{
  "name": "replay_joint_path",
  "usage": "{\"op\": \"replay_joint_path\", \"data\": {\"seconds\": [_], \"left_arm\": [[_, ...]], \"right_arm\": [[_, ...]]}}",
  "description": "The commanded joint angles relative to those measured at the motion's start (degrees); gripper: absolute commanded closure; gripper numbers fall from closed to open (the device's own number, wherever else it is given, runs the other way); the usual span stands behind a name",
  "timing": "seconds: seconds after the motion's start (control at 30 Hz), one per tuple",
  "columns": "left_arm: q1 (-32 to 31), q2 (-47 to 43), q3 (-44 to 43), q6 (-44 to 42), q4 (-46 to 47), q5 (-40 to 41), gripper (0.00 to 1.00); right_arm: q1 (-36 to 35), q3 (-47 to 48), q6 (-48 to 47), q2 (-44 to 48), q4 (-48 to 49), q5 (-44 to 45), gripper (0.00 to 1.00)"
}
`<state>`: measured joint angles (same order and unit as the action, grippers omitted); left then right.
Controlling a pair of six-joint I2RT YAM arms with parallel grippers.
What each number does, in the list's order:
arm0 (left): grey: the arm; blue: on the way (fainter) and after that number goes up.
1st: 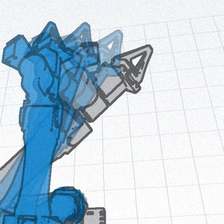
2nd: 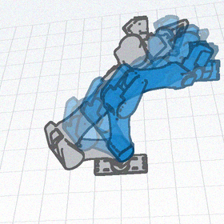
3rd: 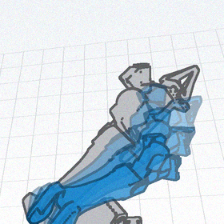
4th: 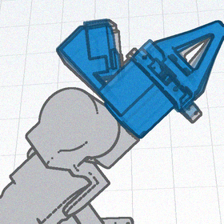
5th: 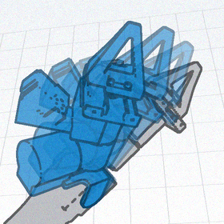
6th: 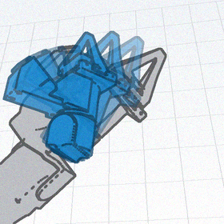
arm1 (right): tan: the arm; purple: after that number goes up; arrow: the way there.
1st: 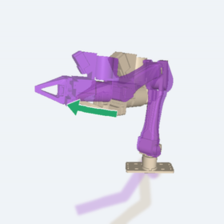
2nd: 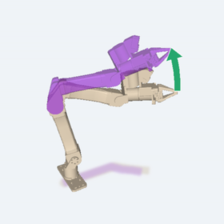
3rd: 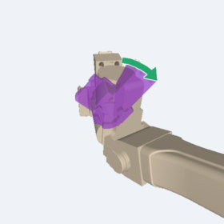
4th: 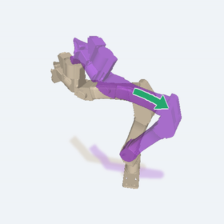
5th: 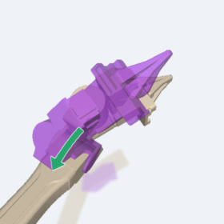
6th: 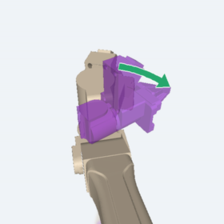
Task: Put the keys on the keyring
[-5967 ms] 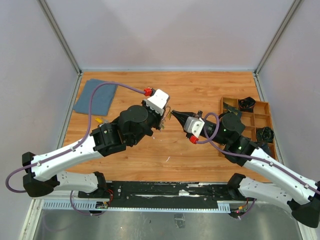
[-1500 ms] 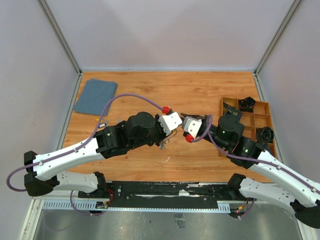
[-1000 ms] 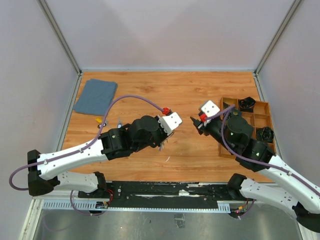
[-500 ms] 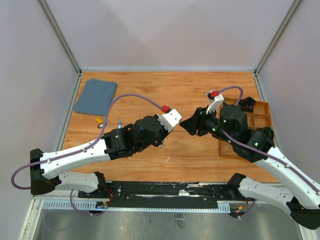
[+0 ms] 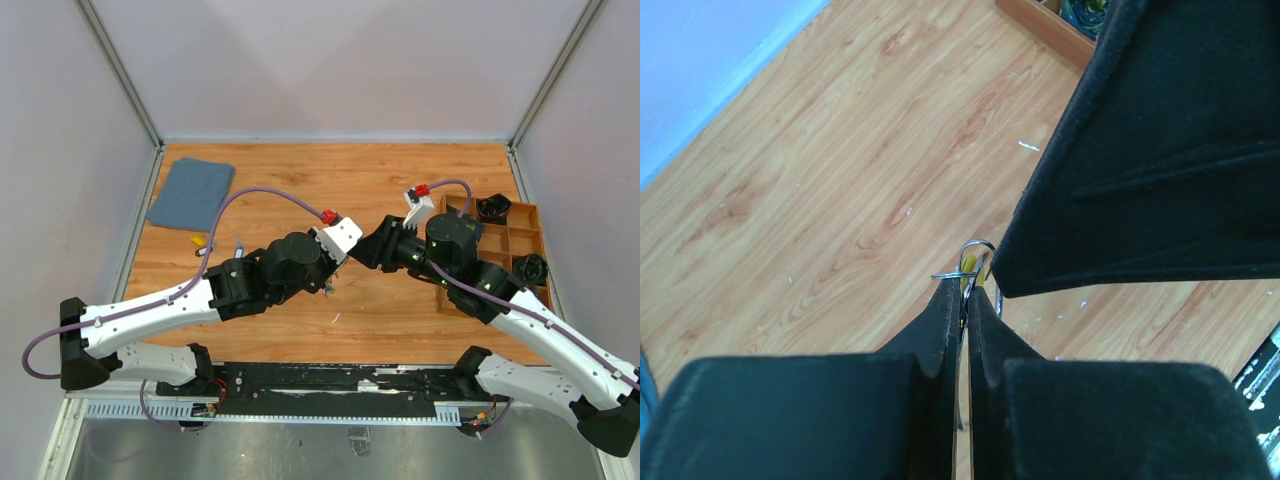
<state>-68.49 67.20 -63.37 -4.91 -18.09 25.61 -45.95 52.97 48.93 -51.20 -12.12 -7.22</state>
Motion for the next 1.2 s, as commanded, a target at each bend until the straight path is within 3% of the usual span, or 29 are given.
{"op": "replay_joint_path", "data": {"seconds": [0.0, 0.53, 1.17], "left_arm": [[-0.53, -1.49, 0.09, -0.30, 3.22, -0.15, 0.99], [-0.53, -3.48, 1.60, -1.02, 5.05, -2.19, 1.00], [-0.51, -3.23, 1.35, -0.78, 4.91, -1.54, 0.99]], "right_arm": [[1.16, -1.38, 2.29, 0.16, 6.16, 1.89, 0.63], [1.52, -1.77, 2.92, -1.59, 8.04, -0.75, 0.73], [1.57, -1.82, 3.99, -3.00, 8.56, -3.71, 0.78]]}}
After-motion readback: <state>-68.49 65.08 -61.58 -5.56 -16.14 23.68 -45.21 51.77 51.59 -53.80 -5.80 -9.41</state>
